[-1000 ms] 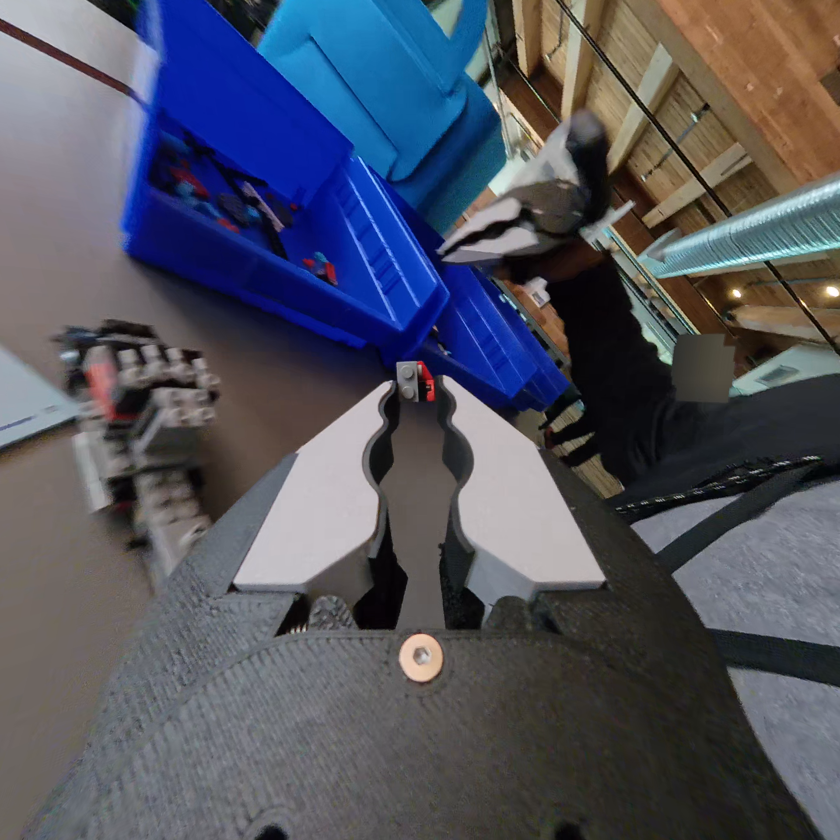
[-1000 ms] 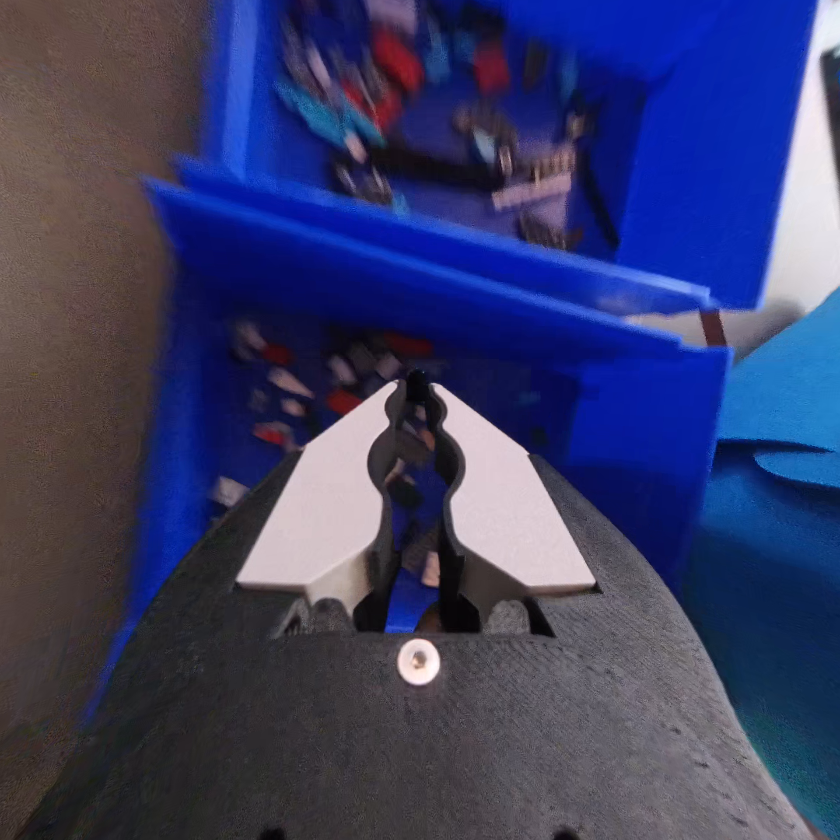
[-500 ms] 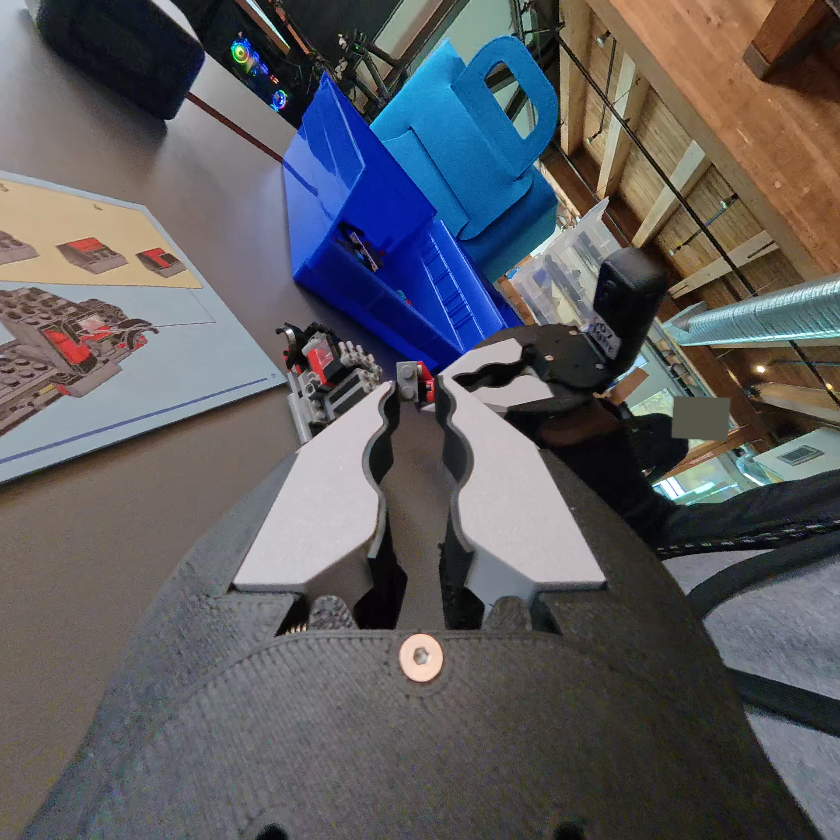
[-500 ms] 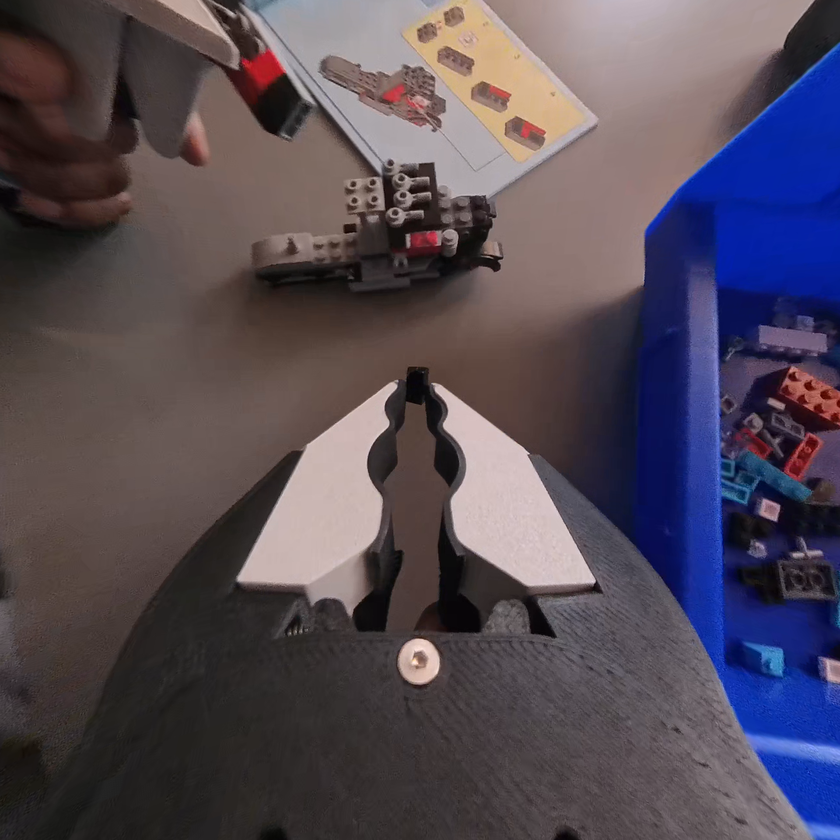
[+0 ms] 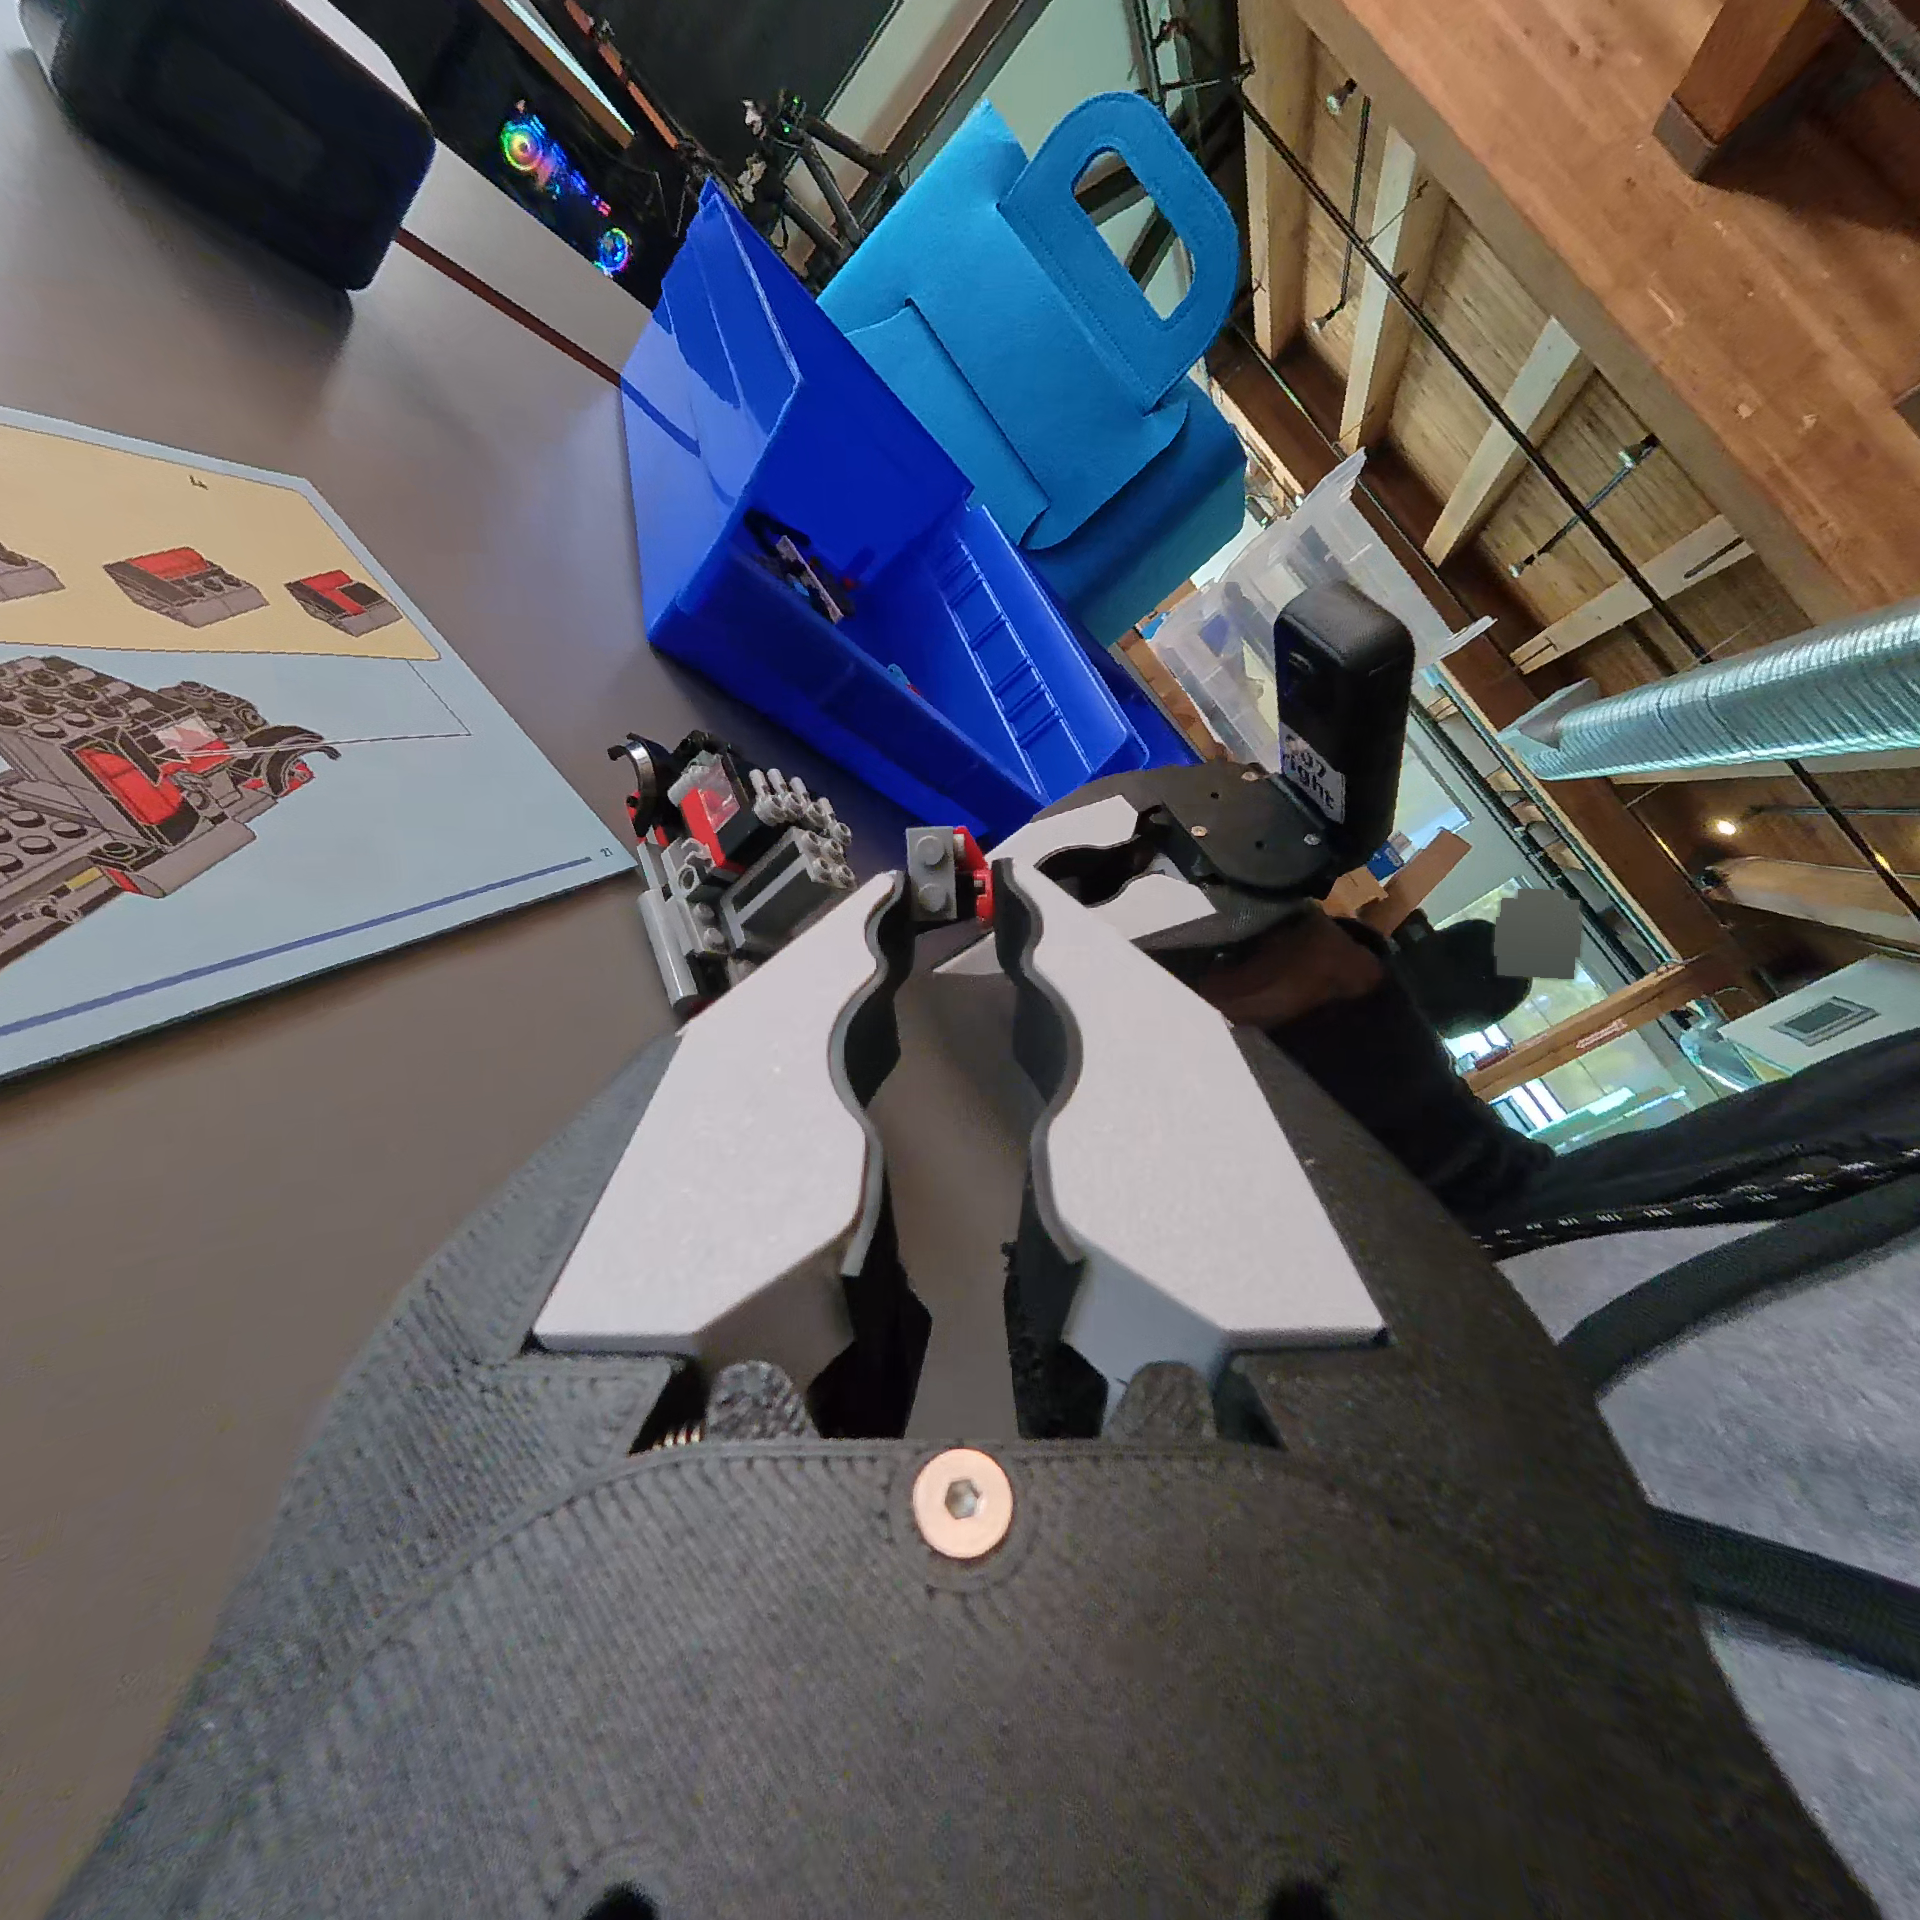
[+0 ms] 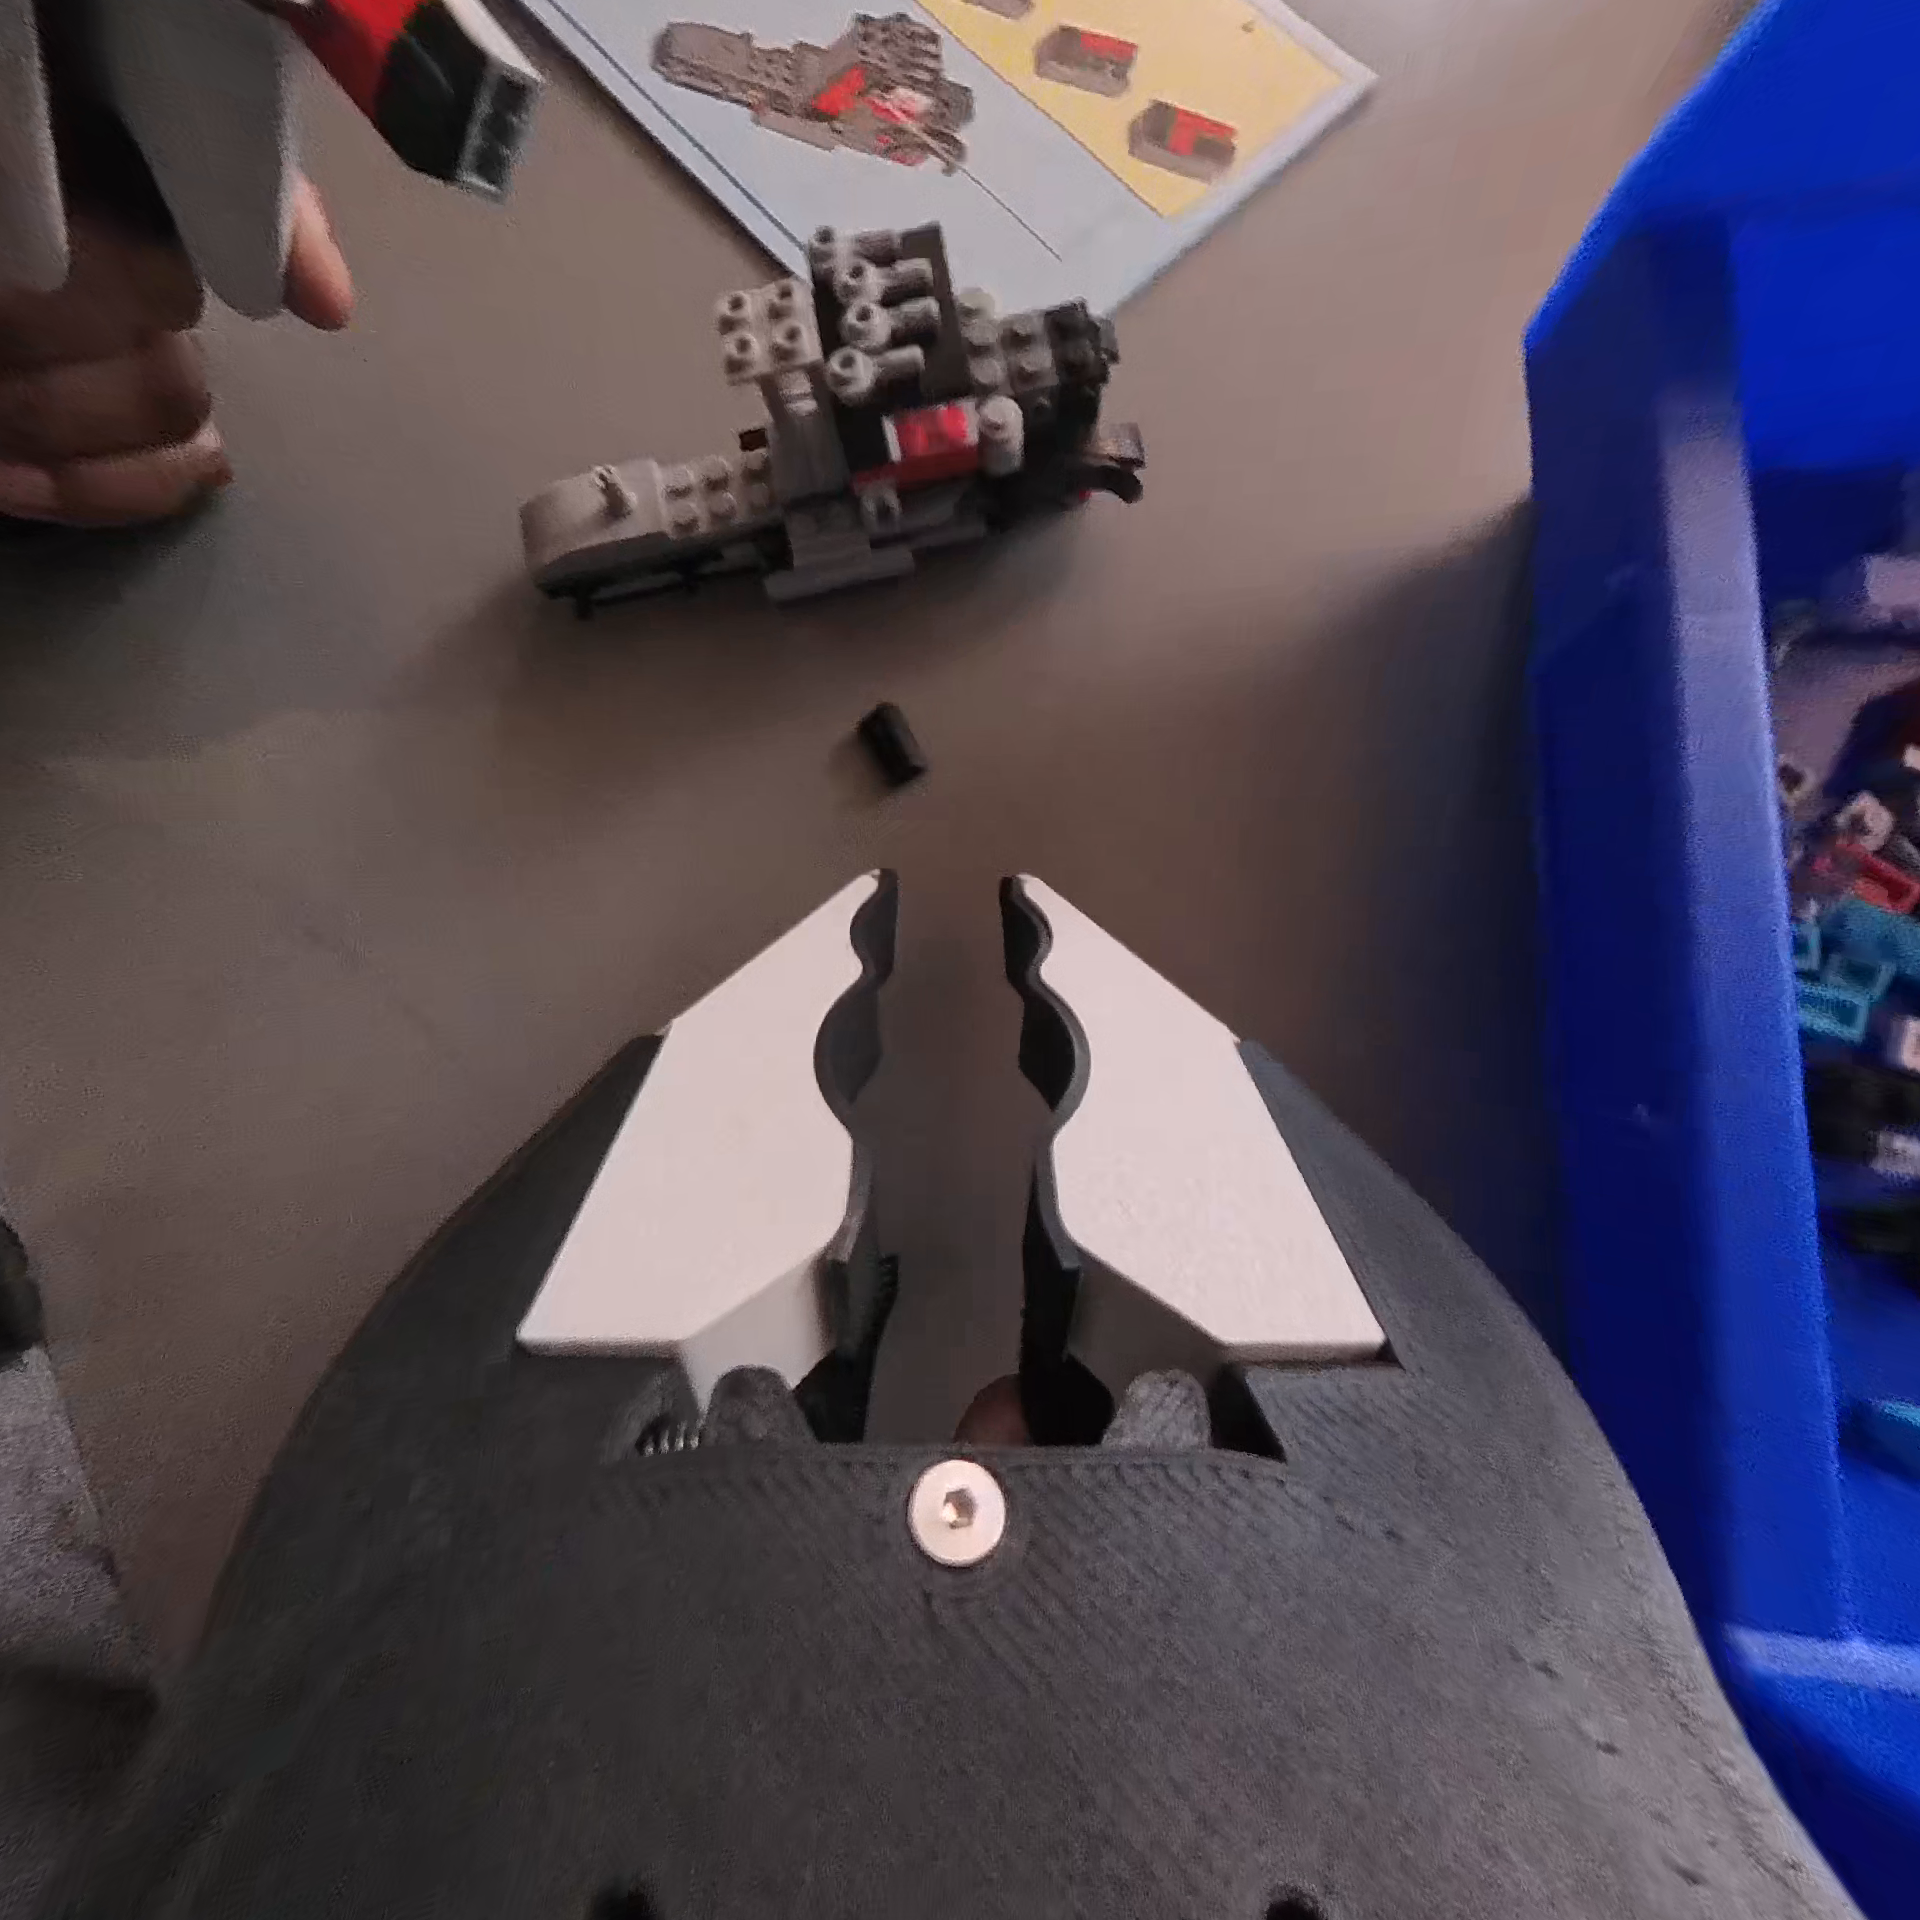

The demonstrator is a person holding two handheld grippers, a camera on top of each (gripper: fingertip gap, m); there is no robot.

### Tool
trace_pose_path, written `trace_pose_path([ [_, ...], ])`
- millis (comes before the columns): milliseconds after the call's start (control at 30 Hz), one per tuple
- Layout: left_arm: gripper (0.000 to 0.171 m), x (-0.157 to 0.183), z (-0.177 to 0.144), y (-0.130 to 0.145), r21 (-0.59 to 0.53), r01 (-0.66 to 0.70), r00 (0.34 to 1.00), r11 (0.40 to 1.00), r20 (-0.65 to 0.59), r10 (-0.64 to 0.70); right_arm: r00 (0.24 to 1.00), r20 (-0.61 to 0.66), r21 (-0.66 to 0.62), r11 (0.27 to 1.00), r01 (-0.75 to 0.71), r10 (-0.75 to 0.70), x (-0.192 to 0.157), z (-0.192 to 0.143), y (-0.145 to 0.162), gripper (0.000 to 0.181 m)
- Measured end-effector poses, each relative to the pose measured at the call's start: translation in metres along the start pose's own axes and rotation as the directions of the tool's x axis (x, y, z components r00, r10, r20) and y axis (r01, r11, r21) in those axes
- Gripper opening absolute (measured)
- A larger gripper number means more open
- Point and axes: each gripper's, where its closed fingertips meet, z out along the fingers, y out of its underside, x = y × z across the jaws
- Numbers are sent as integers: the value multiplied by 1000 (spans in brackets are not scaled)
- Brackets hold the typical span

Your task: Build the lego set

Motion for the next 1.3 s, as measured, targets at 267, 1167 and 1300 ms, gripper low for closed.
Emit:
trace_pose_path([
  [267, 15, -2, 4, 5, -38, -9, 1000, 999, 22, 10, 999, 34, 37, 999, 14, -16, -7, 18, -16, 21],
  [1167, 15, -3, 3, 3, -28, 12, 1000, 1000, 15, -12, 965, -10, 7, 965, 262, -262, -3, 5, -22, 3],
  [1300, 15, -2, 3, 5, -37, 11, 1000, 999, 14, -10, 983, 15, 42, 982, 182, -183, -11, 0, -14, 9],
])
